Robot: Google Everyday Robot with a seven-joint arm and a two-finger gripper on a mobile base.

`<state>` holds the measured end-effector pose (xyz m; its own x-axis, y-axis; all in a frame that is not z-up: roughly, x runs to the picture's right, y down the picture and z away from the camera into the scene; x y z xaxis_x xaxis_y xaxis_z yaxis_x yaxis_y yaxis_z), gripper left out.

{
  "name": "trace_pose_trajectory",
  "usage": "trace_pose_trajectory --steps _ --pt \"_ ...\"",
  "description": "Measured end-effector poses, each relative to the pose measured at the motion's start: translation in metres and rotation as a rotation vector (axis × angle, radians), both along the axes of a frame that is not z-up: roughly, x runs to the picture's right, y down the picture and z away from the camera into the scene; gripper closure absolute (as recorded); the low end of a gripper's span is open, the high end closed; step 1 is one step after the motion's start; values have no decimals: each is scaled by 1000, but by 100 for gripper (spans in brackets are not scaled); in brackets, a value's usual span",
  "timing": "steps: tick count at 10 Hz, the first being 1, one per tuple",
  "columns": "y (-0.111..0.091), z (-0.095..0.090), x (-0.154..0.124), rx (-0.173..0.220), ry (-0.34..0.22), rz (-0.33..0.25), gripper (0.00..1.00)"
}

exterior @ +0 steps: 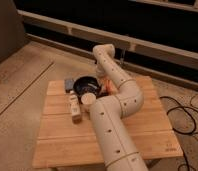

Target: Drag the ceramic bowl in a circle

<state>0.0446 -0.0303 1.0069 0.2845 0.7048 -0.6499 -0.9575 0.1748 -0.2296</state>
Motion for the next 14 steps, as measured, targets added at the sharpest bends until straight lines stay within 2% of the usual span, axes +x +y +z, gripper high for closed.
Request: trace_pose_trajectory --steps 3,7,10,12,14 --pt "-9 -1 4 24 15 17 100" --pt "-36 -8 15 90 48 7 100" --pt "-46 -10 13 115 52 -47 100" --pt "-45 -7 -10 113 19 -91 100" --pt "-46 -7 -19 114 7 -118 100"
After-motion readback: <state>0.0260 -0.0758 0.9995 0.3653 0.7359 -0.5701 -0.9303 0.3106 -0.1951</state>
